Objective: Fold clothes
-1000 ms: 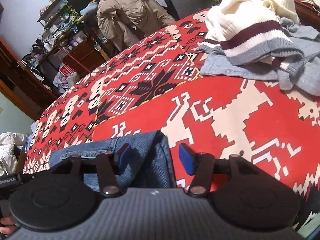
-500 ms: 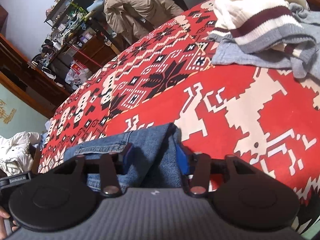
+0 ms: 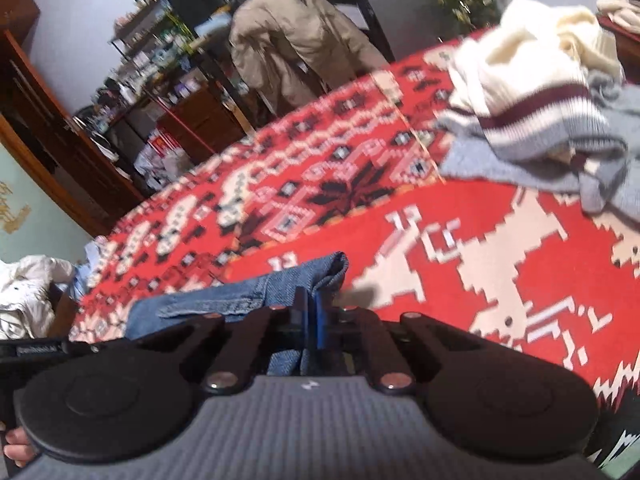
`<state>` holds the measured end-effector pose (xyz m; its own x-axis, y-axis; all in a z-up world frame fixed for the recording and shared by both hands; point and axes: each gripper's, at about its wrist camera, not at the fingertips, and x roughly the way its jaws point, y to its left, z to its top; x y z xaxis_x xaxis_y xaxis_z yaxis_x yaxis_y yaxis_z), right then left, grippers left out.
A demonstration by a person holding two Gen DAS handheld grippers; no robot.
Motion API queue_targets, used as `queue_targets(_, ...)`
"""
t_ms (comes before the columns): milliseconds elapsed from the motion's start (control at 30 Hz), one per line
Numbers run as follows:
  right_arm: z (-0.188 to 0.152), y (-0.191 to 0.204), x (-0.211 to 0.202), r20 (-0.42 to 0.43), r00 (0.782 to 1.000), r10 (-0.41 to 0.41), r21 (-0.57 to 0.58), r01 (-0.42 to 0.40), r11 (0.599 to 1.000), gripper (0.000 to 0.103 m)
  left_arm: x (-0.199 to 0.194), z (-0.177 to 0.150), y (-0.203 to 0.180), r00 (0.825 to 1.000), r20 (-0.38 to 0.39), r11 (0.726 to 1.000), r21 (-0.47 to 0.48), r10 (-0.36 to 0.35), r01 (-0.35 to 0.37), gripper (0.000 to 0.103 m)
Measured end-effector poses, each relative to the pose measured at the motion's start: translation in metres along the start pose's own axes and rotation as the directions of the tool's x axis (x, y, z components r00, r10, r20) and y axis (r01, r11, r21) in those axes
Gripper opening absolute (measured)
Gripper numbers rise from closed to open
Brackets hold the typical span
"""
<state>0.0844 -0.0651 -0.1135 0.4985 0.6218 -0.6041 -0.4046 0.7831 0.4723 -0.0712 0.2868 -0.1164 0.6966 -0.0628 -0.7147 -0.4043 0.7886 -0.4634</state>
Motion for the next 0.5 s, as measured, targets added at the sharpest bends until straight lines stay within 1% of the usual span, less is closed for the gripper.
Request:
queue_targets(133, 0.01, 0.014, -0.017, 0.083, 0.996, 0.043, -0.037, -0.04, 0.999, 0.004, -0.013, 0.01, -0.009, 0.998, 0.066, 1.0, 0.027, -0.011, 0.009, 0.014)
queue_targets(233, 0.027, 0.022, -0.01, 0.105, 0.993, 0.056, -0.058, -0.05, 0.997, 0.004, -0.004, 0.025, -0.011, 0.996, 0.091, 1.0, 0.028, 0.008, -0.011, 0.014)
queue_targets(333, 0.041, 0.021, 0.019, 0.084, 0.996, 0.037, -0.077, -0.031, 0.997, 0.003, 0.018, 0.036, -0.002, 0.996, 0.088, 0.999, 0.01, 0.03, -0.031, 0.014)
queue_targets(433, 0.047, 0.016, 0.05, 0.051, 0.999, 0.004, -0.102, 0.001, 0.995, 0.004, 0.044, 0.037, 0.013, 0.997, 0.052, 0.998, -0.024, 0.063, -0.061, 0.015)
queue_targets(467, 0.046, 0.012, 0.061, 0.031, 0.999, -0.014, -0.108, 0.018, 0.994, 0.004, 0.052, 0.037, 0.018, 0.997, 0.04, 0.997, -0.039, 0.069, -0.068, 0.017)
queue_targets(500, 0.045, 0.009, 0.072, 0.012, 0.999, -0.033, -0.115, 0.034, 0.993, 0.006, 0.052, 0.038, 0.022, 0.998, 0.039, 0.997, -0.055, 0.057, -0.054, 0.021)
